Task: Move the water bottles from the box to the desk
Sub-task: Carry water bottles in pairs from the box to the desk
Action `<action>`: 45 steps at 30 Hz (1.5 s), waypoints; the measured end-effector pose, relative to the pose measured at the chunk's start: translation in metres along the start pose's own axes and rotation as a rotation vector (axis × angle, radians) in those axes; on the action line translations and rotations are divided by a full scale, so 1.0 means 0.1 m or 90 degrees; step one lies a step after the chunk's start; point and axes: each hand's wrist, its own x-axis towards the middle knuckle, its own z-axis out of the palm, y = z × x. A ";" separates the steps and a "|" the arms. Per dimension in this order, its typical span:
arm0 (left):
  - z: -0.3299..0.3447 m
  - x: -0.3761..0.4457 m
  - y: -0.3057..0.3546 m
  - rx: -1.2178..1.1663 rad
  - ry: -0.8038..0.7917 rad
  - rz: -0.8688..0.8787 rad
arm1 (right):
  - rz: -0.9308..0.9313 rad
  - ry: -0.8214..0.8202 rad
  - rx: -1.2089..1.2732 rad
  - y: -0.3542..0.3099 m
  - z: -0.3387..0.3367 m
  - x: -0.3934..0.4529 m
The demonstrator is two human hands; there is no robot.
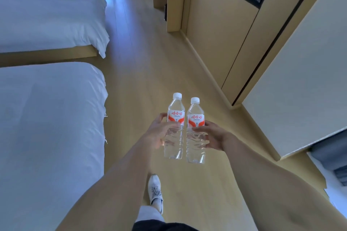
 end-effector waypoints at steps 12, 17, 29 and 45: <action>-0.78 1.47 1.54 0.000 -0.005 0.000 | -0.017 -0.003 0.018 -1.62 0.34 1.59; -1.03 1.98 1.99 -0.015 0.020 0.005 | -0.019 -0.014 0.017 -2.13 0.44 2.20; -1.58 3.53 3.26 -0.067 0.120 0.015 | -0.022 -0.113 -0.011 -3.50 0.46 4.12; -2.19 5.46 5.20 -0.102 0.129 0.060 | -0.001 -0.140 -0.074 -5.65 0.54 6.30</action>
